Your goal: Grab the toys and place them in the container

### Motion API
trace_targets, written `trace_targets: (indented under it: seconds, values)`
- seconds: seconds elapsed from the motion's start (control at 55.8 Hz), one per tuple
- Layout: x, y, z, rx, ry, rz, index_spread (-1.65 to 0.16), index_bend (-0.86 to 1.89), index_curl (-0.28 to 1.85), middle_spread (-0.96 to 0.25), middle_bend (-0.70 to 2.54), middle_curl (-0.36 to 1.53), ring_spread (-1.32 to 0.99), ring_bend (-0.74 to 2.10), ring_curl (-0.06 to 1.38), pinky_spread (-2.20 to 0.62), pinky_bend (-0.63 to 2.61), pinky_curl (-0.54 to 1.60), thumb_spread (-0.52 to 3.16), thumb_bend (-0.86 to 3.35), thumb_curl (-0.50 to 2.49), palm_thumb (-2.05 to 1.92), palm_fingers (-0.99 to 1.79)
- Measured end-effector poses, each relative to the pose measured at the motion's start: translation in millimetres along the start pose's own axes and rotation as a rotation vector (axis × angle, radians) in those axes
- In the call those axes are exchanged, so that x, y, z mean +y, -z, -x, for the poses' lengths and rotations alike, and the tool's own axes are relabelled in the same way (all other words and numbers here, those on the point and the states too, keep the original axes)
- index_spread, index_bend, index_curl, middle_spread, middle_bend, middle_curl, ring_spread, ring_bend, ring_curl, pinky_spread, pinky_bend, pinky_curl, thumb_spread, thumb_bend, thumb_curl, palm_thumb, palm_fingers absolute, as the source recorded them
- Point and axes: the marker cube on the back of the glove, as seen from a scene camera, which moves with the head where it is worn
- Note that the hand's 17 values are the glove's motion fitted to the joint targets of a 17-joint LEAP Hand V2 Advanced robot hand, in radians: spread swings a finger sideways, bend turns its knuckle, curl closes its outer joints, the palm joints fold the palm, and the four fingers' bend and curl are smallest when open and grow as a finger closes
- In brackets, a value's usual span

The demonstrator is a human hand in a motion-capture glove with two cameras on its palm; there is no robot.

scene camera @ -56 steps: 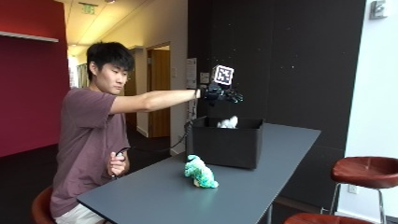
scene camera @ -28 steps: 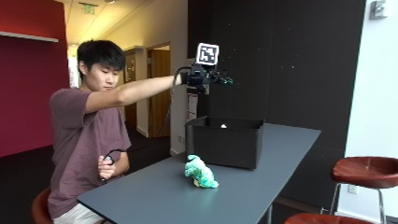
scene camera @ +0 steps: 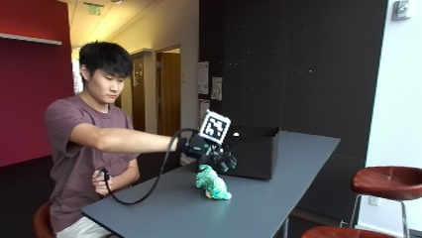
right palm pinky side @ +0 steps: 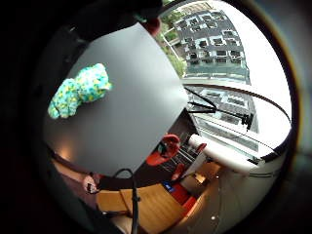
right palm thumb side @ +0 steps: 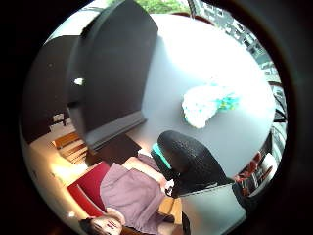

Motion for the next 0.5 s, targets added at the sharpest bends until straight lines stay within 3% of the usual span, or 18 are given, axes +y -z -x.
trace_targets:
  seconds: [0.107, 0.179, 0.269, 0.304, 0.34, 0.43, 0.448, 0.501]
  values:
    - [-33, -68, 11, -0.046, -0.166, 0.089, -0.23, 0.08, 0.20, -0.08, 0.14, 0.27, -0.01, 0.25, 0.38, 0.05, 0.78, 0.37, 1.18, -0.03, 0.35, -0.01, -0.18]
    - [-38, -96, 10, -0.082, -0.112, 0.106, -0.25, 0.11, 0.20, -0.08, 0.12, 0.26, 0.00, 0.22, 0.37, 0.06, 0.85, 0.39, 1.17, -0.03, 0.34, -0.02, -0.16]
    - [-45, -124, -12, 0.101, -0.193, -0.005, -0.27, 0.24, 0.24, -0.08, 0.08, 0.23, 0.01, 0.23, 0.38, 0.06, 0.93, 0.40, 1.18, -0.02, 0.34, 0.00, 0.00]
    - [-48, -126, -9, 0.034, -0.179, -0.060, -0.27, 0.21, 0.24, -0.09, 0.10, 0.23, 0.02, 0.24, 0.38, 0.06, 0.95, 0.41, 1.17, -0.03, 0.34, -0.01, -0.06]
    - [-50, -125, 0, -0.101, -0.142, -0.111, -0.27, 0.38, 0.29, -0.11, 0.12, 0.22, -0.01, 0.31, 0.38, 0.02, 0.90, 0.39, 1.21, 0.01, 0.35, 0.06, 0.23]
    - [-56, -124, 5, -0.214, -0.129, -0.195, -0.25, 0.55, 0.34, -0.19, 0.24, 0.25, -0.12, 0.39, 0.39, -0.09, 0.77, 0.34, 1.29, 0.08, 0.38, 0.18, 0.52]
    - [-57, -124, 5, -0.224, -0.134, -0.209, -0.25, 0.56, 0.35, -0.20, 0.21, 0.25, -0.13, 0.38, 0.39, -0.09, 0.78, 0.34, 1.29, 0.07, 0.37, 0.17, 0.47]
    - [-60, -121, 4, -0.270, -0.151, -0.251, -0.24, 0.60, 0.39, -0.24, 0.33, 0.29, -0.21, 0.53, 0.44, -0.18, 0.74, 0.34, 1.28, 0.16, 0.44, 0.35, 0.74]
